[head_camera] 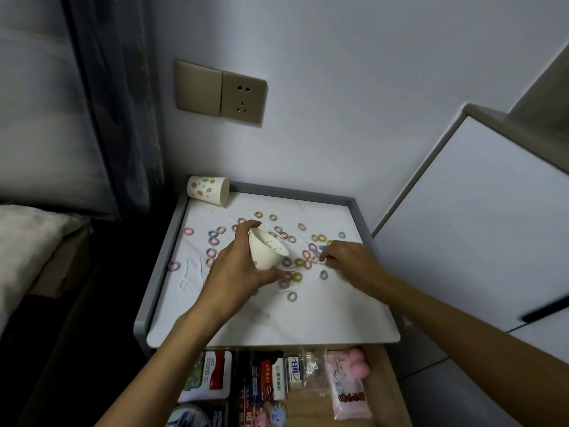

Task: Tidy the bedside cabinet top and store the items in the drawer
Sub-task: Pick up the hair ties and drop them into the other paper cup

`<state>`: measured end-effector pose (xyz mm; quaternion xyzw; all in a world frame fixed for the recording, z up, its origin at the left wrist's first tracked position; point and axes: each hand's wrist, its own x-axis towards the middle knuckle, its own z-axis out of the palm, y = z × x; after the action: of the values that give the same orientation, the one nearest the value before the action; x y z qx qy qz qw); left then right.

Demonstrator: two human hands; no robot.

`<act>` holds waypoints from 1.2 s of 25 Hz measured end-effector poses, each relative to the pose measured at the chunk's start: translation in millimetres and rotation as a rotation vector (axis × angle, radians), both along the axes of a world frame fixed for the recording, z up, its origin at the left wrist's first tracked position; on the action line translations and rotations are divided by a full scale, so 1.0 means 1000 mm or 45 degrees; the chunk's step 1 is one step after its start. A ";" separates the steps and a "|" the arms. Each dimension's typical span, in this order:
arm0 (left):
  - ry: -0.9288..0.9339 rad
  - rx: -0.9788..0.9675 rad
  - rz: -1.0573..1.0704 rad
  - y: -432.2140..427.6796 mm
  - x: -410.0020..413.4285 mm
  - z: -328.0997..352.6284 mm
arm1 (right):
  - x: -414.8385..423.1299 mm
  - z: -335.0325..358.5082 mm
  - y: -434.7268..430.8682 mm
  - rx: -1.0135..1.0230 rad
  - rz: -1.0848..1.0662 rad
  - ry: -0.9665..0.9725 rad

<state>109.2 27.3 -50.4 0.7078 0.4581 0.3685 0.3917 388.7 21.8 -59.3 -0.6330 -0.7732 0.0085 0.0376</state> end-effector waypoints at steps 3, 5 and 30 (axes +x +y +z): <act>-0.008 -0.003 0.009 0.001 0.000 -0.001 | -0.004 -0.009 0.014 -0.111 0.131 -0.058; -0.005 0.001 0.012 0.003 0.000 -0.002 | -0.003 -0.018 0.014 -0.177 0.120 0.024; -0.012 0.001 0.066 0.010 -0.009 0.001 | -0.019 -0.021 0.035 -0.024 -0.726 0.418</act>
<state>100.2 37.3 -49.3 0.6940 0.4745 0.3820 0.3837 369.6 56.9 -80.1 -0.8145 -0.5484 0.1067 0.1565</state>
